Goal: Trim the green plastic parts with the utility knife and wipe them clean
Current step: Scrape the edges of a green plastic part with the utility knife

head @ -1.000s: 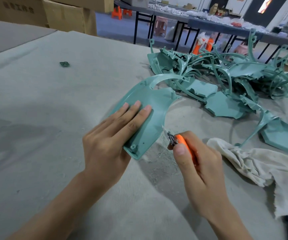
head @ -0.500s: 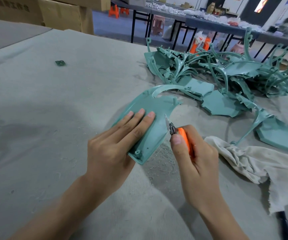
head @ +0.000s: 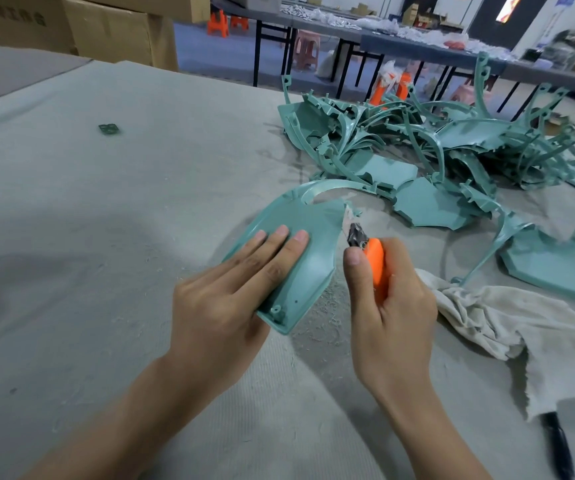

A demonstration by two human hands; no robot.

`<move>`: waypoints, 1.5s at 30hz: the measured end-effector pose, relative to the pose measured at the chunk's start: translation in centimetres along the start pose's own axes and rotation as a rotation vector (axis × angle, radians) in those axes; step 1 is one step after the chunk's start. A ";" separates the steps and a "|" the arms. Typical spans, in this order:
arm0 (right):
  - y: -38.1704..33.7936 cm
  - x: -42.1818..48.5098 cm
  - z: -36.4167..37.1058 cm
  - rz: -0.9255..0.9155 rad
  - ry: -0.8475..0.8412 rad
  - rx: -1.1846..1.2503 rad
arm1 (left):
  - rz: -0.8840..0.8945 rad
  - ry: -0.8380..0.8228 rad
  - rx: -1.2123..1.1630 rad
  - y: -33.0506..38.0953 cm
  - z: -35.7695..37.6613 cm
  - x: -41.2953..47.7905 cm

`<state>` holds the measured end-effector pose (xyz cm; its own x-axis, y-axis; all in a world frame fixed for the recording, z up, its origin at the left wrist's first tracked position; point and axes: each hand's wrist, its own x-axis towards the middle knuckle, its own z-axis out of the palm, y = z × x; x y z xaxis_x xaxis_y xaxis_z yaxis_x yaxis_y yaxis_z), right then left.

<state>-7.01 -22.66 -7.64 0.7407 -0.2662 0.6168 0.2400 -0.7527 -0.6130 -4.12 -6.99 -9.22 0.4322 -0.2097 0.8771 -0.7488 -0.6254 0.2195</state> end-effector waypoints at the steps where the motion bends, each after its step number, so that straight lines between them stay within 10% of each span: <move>1: 0.2 0.0 0.0 0.013 0.006 -0.007 | 0.002 0.000 0.002 0.0 0.0 0.0; 12: 2.0 1.4 -0.7 0.147 0.100 0.149 | -0.030 0.069 -0.015 -0.3 0.1 0.1; 18: 1.1 1.2 -1.0 0.254 -0.224 0.518 | -0.242 0.093 -0.022 -1.3 0.3 0.1; 32: 0.8 1.3 -1.7 0.411 -0.517 1.035 | 0.086 -0.052 0.012 -0.6 -0.2 0.0; 45: 0.6 1.5 -1.8 0.547 -0.454 1.132 | 0.173 -0.061 0.092 -0.4 -0.5 0.2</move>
<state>-6.92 -24.62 -6.23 0.9966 0.0172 0.0803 0.0689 0.3555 -0.9321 -4.00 -6.37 -8.90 0.3328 -0.3628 0.8704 -0.7666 -0.6416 0.0256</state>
